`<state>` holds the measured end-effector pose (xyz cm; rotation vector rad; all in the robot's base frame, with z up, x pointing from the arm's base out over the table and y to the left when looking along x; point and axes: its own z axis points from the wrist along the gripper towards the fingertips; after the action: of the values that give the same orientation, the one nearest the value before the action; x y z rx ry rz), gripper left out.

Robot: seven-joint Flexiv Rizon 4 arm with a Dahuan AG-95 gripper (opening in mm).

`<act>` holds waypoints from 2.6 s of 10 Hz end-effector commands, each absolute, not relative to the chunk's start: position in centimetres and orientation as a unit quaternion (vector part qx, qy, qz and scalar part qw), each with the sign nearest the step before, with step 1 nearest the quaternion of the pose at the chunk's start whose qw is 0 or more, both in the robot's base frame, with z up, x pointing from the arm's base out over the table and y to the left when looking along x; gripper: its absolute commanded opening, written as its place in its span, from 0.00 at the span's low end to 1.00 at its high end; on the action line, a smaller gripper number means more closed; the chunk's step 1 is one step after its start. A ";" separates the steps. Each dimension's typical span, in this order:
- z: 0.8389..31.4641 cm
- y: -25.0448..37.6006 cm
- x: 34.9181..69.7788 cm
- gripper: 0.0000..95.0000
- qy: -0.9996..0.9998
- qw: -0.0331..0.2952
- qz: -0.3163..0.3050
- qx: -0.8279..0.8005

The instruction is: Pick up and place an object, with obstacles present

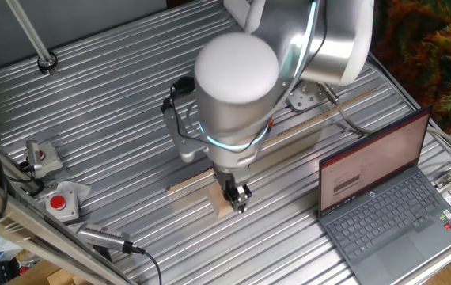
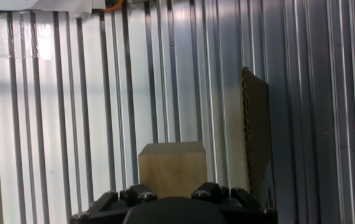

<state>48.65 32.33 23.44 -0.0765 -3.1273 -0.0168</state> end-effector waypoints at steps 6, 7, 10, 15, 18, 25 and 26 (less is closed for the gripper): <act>20.5 33.0 49.2 0.00 -1.000 -0.002 0.010 -0.030; 20.2 33.1 49.2 0.00 -0.999 -0.003 0.011 -0.031; 18.5 33.2 49.4 0.00 -0.999 -0.010 0.016 -0.031; 14.3 33.4 49.2 0.00 -0.999 -0.024 0.031 -0.029; 12.5 33.6 48.9 0.00 -0.999 -0.027 0.034 -0.027; 9.5 33.5 48.3 0.00 -0.999 -0.031 0.029 -0.017; 9.1 33.3 48.2 0.00 -0.999 -0.032 0.029 -0.015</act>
<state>48.25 33.32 9.06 -0.0481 -3.2036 0.0906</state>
